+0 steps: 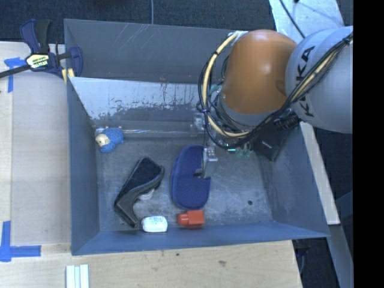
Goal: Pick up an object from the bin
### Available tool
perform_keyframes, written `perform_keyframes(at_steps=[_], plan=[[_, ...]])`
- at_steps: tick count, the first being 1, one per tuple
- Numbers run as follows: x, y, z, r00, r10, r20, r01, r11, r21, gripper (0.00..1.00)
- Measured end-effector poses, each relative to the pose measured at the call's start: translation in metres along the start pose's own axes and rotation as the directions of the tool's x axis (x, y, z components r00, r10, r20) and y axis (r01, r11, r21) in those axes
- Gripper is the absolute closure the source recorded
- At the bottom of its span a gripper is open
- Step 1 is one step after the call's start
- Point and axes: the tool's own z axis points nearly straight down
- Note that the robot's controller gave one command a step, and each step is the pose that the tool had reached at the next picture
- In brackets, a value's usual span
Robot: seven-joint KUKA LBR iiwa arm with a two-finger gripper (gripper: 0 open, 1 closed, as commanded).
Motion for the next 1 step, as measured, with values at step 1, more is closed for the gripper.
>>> perform_keyframes(at_steps=[1], plan=[[0.0371,0.1445,0.098,0.999,-0.043,-0.001,0.043,0.999,-0.001,0.0]])
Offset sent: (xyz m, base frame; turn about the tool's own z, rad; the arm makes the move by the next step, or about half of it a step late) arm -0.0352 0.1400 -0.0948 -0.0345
